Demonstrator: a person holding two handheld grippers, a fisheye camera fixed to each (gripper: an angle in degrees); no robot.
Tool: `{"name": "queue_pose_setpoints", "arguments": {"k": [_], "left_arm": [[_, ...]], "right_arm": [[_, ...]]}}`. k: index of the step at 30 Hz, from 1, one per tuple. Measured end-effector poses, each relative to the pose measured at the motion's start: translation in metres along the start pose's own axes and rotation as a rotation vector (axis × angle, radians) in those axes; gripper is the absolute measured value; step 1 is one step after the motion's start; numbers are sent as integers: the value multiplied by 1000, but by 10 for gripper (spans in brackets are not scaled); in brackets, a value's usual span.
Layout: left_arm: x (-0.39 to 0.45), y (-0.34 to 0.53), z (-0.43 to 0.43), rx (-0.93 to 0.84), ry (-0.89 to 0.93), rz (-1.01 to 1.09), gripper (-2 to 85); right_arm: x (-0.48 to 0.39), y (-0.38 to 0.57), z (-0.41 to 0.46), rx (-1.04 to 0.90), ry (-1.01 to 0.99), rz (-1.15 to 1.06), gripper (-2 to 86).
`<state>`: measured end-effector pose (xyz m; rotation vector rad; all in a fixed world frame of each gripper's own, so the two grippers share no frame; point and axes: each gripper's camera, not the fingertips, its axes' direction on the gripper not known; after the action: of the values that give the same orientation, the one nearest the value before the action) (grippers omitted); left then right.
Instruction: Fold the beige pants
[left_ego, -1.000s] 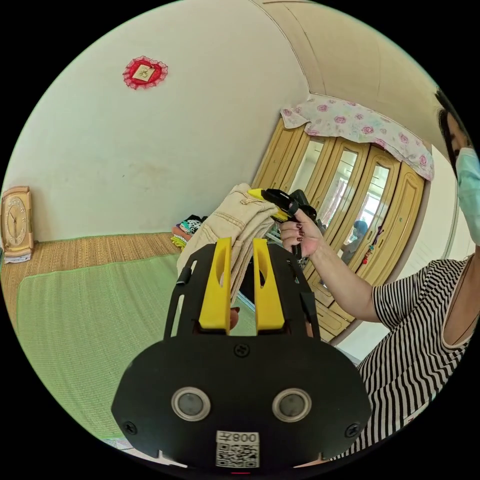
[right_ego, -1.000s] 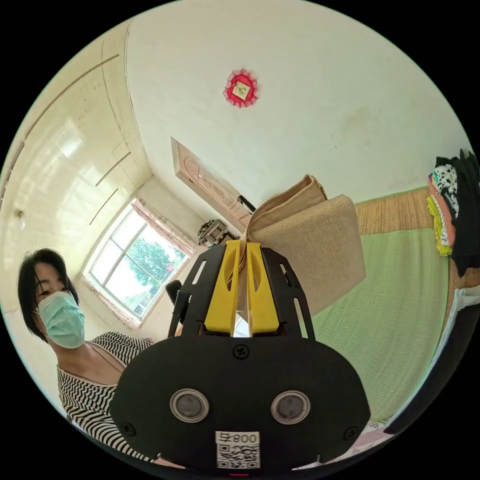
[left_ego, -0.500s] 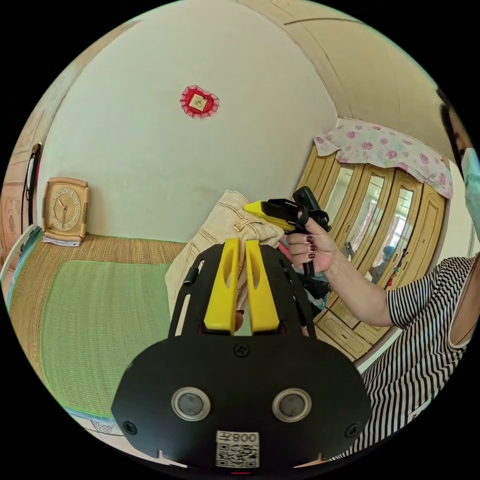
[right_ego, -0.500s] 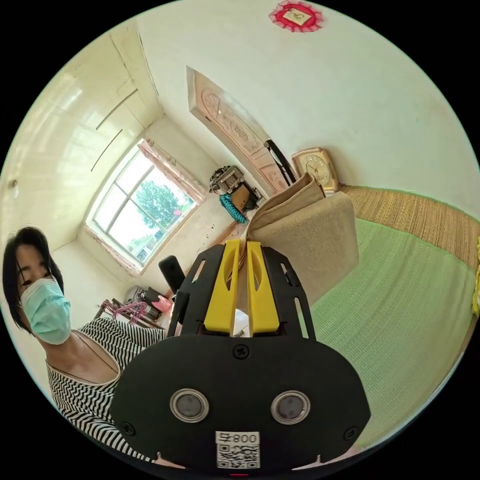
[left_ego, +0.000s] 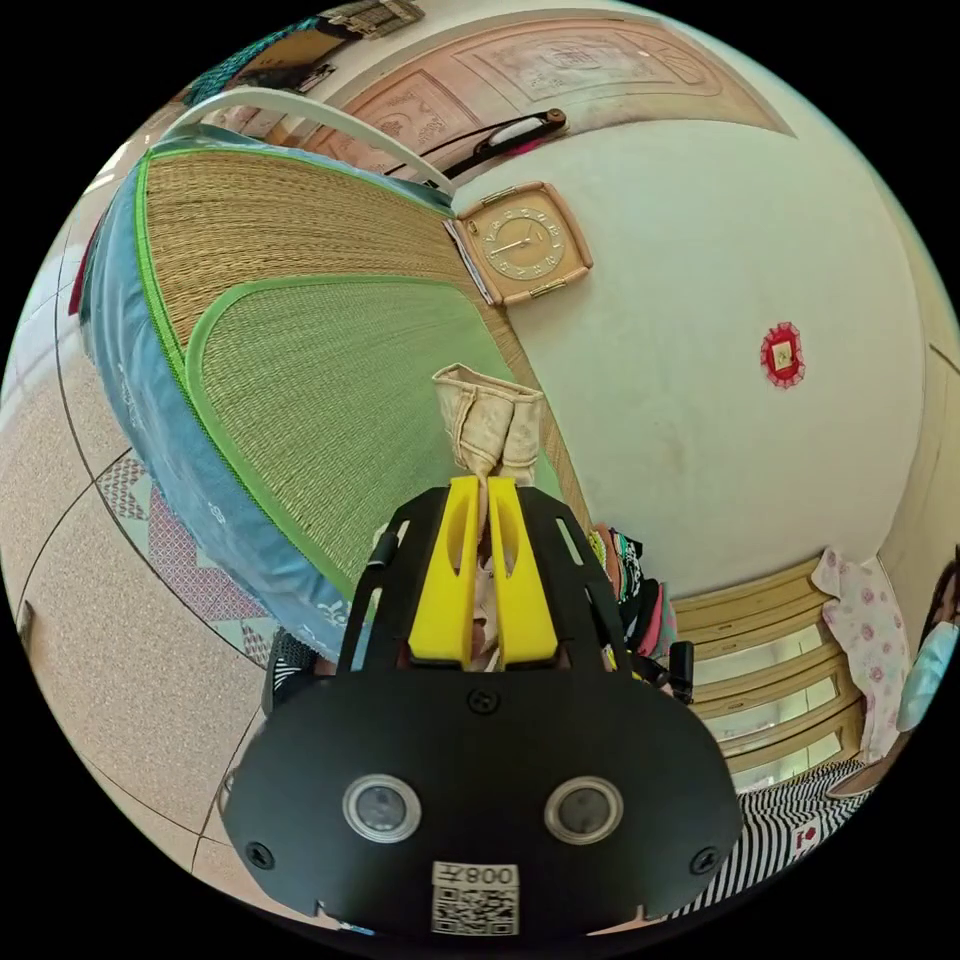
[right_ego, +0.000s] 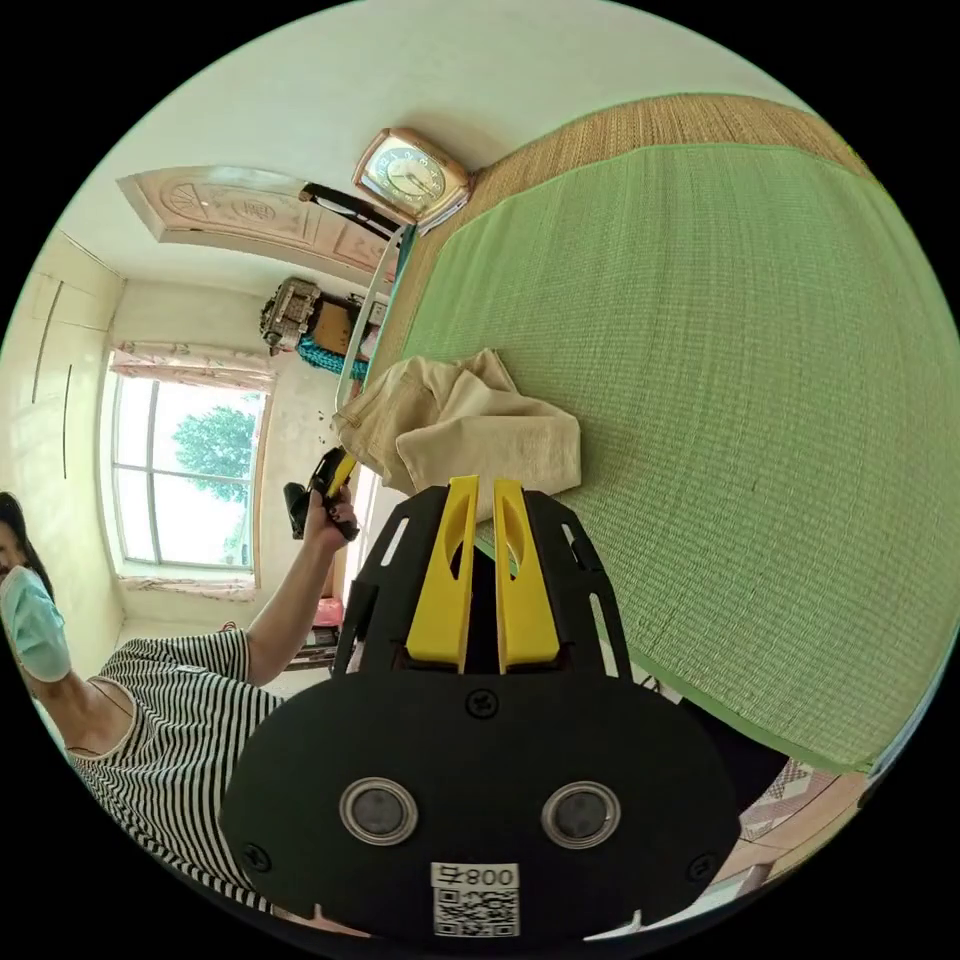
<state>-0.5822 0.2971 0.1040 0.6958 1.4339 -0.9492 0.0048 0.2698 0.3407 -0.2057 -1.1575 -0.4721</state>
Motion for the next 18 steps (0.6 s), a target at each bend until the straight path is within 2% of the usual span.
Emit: {"name": "queue_pose_setpoints", "arguments": {"k": [2, 9, 11, 14, 18], "left_arm": [[4, -15, -16, 1, -8, -7, 16], [39, -62, -68, -29, -6, 30, 17], [47, -69, -80, -35, 0, 35, 17], [60, -80, -101, -40, 14, 34, 16], [81, -99, -127, -42, 75, 44, 15]], "right_arm": [[-14, -27, 25, -72, 93, -93, 101], [-93, -107, 77, -148, 403, -551, 156], [-100, -127, 104, -267, 413, -653, 144], [-90, -144, 121, -373, 440, -684, 98], [-77, -158, 97, -427, 410, -709, 35]]}}
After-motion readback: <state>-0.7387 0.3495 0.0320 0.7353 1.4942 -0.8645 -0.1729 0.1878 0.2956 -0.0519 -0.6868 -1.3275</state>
